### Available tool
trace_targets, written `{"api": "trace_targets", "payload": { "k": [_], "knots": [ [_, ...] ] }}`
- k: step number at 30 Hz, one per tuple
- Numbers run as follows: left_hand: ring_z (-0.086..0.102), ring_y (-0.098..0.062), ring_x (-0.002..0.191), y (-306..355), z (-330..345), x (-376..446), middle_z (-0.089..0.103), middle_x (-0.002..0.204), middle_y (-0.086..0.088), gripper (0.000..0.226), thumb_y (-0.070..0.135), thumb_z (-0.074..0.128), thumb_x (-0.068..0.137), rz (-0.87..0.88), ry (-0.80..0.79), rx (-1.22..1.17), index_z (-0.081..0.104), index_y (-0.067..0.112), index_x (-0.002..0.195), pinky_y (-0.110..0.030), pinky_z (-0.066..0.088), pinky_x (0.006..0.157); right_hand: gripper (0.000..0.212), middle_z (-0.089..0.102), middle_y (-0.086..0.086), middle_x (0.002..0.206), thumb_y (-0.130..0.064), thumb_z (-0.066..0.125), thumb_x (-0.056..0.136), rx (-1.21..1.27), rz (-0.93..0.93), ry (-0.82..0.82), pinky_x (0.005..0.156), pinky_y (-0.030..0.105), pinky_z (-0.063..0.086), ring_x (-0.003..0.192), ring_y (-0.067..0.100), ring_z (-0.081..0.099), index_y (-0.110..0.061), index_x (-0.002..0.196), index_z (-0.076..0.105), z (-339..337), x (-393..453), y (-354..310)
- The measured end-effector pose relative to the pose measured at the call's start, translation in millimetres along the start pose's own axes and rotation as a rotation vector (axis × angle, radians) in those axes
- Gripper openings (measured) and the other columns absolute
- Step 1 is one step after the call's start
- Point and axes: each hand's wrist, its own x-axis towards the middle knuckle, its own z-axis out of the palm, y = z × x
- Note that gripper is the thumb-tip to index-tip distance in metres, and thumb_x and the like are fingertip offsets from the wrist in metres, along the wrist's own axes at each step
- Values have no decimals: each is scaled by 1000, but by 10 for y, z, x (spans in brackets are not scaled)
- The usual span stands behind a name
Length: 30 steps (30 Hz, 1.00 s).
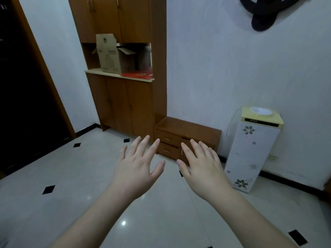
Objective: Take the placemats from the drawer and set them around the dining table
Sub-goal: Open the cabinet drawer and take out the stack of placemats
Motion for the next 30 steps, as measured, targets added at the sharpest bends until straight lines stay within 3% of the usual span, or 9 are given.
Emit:
{"api": "trace_targets", "payload": {
  "k": [5,9,11,14,22,25,28,30],
  "knots": [
    [-8,-15,151,-639,144,899,-2,165,9,75,74,-3,83,4,36,16,-7,44,152,-43,-4,119,86,8,-1,165,-63,-13,78,-39,-29,21,120,39,1,151,20,4,-34,155,10,245,999,-305],
    [-11,-14,151,-1061,208,1548,-5,165,10,71,73,5,88,29,39,4,-5,44,152,-44,-8,118,67,7,-1,165,-62,6,95,-16,-34,18,120,38,-1,151,21,2,-33,155,10,370,1707,-484],
    [-11,-14,151,-1195,282,1842,-5,165,10,68,72,8,91,43,46,4,-5,44,152,-44,-8,118,66,7,-1,165,-61,5,95,-32,-25,19,120,39,0,151,20,2,-34,155,10,446,2019,-490],
    [-12,-15,151,-1317,451,2251,-4,165,8,67,70,11,94,75,72,-12,-4,43,153,-41,-10,117,84,14,0,164,-63,-9,81,-49,-12,61,120,40,4,151,21,9,-33,155,17,570,2467,-426],
    [-8,-16,151,-1362,1110,3598,-2,165,8,71,71,6,91,115,92,-45,-2,40,154,-36,-10,117,86,11,-2,164,-65,-13,78,-29,8,46,119,37,1,151,19,6,-35,155,12,1065,3699,167],
    [-11,-11,149,-1285,1423,4094,-7,163,11,67,66,18,96,182,95,-85,-2,39,155,-30,-14,113,80,16,2,163,-64,-4,85,-55,57,56,118,41,14,150,23,16,-33,154,22,1297,4152,553],
    [-19,-6,144,-1205,1715,4555,-13,160,14,67,64,21,97,195,61,-113,-4,40,154,-26,-20,110,67,38,7,155,-59,17,94,-46,109,35,109,46,34,141,29,39,-27,145,45,1506,4555,928],
    [-16,-7,147,-1165,1922,4852,-9,162,12,66,64,20,97,195,41,-96,0,38,155,-26,-18,111,66,40,8,153,-58,18,95,-50,120,17,109,46,34,139,29,40,-25,145,45,1672,4827,1162]
  ]
}}
